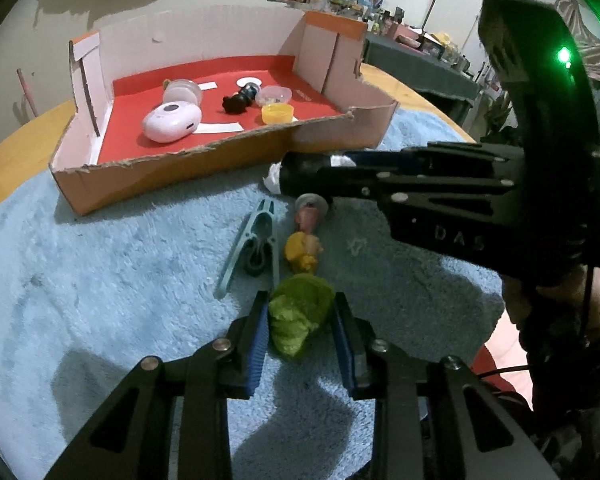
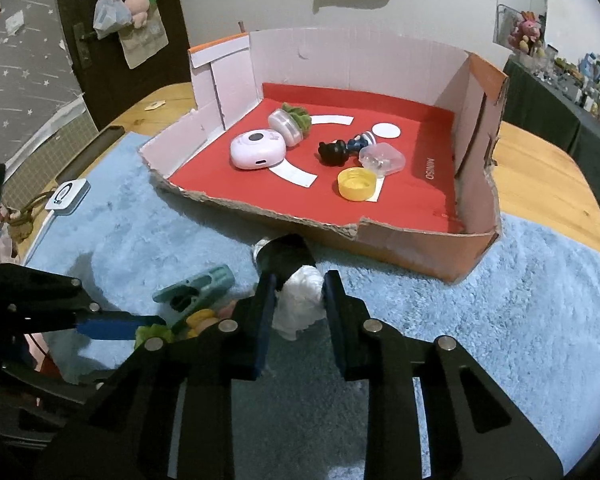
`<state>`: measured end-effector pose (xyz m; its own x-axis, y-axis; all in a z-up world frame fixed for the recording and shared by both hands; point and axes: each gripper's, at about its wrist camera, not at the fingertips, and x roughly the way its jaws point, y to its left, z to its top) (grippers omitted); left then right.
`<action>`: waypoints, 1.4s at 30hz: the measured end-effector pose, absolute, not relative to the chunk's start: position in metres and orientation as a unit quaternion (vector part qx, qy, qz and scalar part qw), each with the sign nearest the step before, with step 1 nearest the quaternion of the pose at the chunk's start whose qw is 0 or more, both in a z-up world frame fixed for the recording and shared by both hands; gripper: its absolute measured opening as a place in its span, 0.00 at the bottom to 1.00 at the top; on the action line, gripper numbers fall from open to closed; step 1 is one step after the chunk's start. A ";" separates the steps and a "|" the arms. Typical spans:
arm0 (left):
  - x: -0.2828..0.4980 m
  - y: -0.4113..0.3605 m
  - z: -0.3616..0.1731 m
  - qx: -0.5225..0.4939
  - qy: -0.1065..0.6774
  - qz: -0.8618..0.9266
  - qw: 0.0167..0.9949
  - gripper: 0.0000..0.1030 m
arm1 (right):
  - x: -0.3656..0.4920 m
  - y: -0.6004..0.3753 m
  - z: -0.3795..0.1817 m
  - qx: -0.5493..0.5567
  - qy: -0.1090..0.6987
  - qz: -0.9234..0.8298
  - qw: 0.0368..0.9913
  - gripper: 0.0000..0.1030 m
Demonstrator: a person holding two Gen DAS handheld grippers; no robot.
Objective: Organize objects
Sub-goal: 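Grasp the green fuzzy plush with the left gripper while the right grasps the black-and-white plush, then lift the green plush and black-and-white plush and carry them into the red box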
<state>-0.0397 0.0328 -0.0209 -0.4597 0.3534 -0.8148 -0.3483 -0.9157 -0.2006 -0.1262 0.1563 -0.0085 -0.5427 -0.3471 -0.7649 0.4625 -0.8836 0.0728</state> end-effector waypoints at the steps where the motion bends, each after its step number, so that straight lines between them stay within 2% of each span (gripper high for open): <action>1: -0.039 0.032 -0.021 -0.477 -0.006 0.854 0.206 0.31 | -0.126 0.156 -0.010 0.421 0.069 -0.875 0.231 0.23; 17: -0.037 0.021 0.003 -0.450 -0.006 0.872 0.195 0.29 | -0.124 0.156 -0.015 0.432 0.081 -0.865 0.242 0.22; 28: -0.052 0.010 0.024 -0.431 -0.016 0.884 0.178 0.29 | -0.134 0.162 -0.020 0.440 0.045 -0.857 0.263 0.25; 35: -0.071 0.013 0.040 -0.420 -0.004 0.892 0.169 0.30 | -0.130 0.159 -0.020 0.436 0.057 -0.859 0.261 0.24; 39: -0.085 0.008 0.046 -0.417 -0.006 0.895 0.158 0.30 | -0.114 0.148 -0.017 0.412 0.105 -0.871 0.249 0.22; 42: -0.093 0.004 0.044 -0.418 -0.009 0.895 0.152 0.30 | -0.109 0.147 -0.011 0.404 0.096 -0.870 0.264 0.22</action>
<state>-0.0934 0.0042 0.0444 -0.6038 0.2800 -0.7463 -0.2644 -0.9536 -0.1439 -0.1094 0.1474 -0.0115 -0.5332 -0.3820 -0.7548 0.5377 -0.8418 0.0462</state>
